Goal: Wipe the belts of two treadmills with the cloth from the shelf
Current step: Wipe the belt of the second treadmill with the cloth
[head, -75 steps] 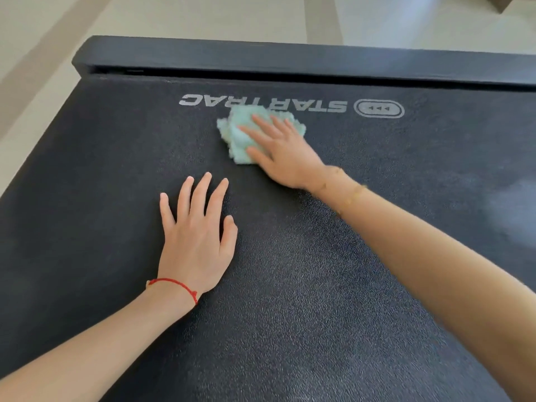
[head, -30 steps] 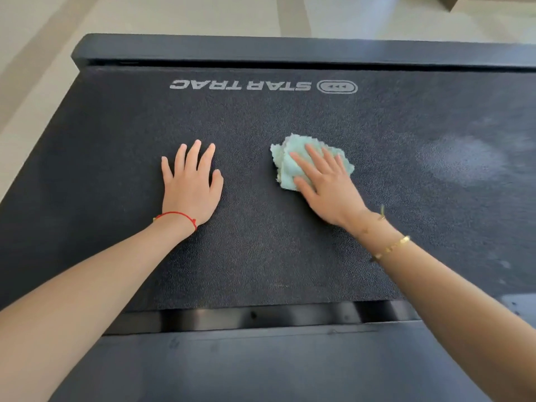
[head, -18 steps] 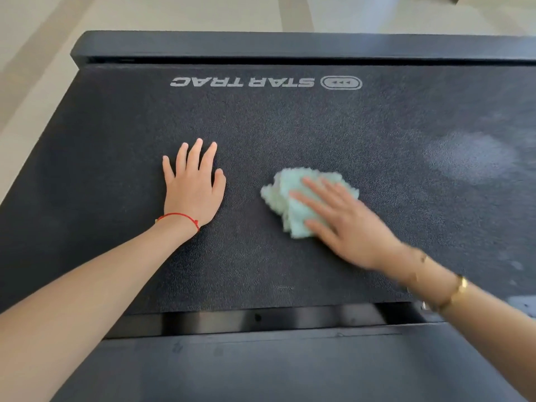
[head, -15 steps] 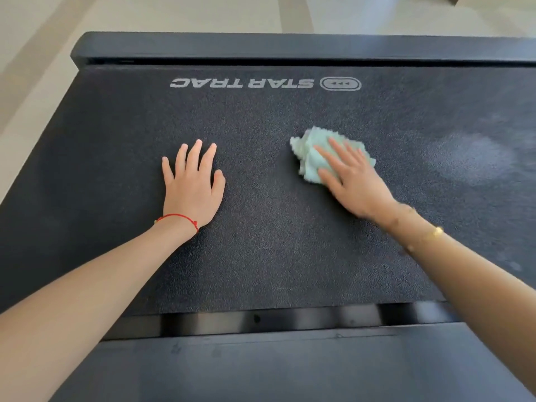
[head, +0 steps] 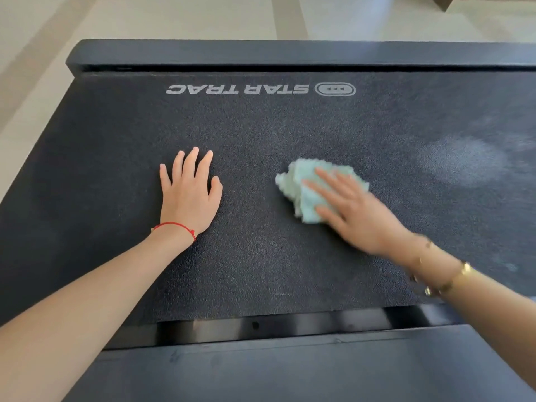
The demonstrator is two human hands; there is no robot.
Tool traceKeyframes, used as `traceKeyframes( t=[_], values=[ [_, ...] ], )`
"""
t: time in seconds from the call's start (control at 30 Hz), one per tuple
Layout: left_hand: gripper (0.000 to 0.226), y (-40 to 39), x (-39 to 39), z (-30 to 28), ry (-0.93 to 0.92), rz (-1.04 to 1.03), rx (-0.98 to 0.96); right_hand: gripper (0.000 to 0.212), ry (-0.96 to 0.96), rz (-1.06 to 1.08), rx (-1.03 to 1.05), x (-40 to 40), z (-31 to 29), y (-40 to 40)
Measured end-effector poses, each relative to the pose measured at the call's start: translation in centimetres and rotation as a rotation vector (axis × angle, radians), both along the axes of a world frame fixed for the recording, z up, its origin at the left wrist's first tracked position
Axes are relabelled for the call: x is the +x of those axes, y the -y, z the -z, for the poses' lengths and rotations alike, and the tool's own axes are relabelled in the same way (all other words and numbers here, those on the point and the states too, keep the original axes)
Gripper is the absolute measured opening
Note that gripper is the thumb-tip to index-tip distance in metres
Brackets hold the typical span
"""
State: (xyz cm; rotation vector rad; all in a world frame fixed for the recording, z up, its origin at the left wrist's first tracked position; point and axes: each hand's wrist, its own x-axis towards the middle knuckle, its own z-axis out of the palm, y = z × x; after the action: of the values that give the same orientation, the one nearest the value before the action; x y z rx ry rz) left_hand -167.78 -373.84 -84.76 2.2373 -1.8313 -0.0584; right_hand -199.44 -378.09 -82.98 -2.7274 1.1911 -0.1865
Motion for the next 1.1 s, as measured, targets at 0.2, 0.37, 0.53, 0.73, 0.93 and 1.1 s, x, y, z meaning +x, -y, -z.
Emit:
traceKeyframes(
  t=[0.2, 0.37, 0.53, 0.73, 0.93, 1.1],
  values=[
    [0.053, -0.9, -1.2, -0.4, -0.048, -0.016, 0.024, 0.053, 0.023, 0.415, 0.036, 2.2, 0.6, 6.2],
    [0.056, -0.8, -5.2, -1.0, -0.070, 0.026, 0.068, 0.052, 0.026, 0.064, 0.043, 2.2, 0.1, -2.8],
    [0.058, 1.4, -8.2, -1.1, -0.042, 0.081, 0.082, 0.050, 0.038, 0.049, 0.073, -1.1, -0.4, -4.4],
    [0.060, 3.8, -9.1, -0.6, -0.036, 0.094, 0.093, 0.053, 0.016, 0.441, 0.039, -2.5, 0.1, 9.7],
    [0.067, 3.7, -9.3, 0.1, 0.017, 0.085, 0.051, 0.052, 0.002, 0.380, 0.050, 4.5, 0.3, 12.9],
    [0.065, 3.7, -9.3, 0.1, 0.041, 0.078, 0.055, 0.051, 0.054, 0.117, 0.044, 1.5, 0.2, 9.1]
  ],
)
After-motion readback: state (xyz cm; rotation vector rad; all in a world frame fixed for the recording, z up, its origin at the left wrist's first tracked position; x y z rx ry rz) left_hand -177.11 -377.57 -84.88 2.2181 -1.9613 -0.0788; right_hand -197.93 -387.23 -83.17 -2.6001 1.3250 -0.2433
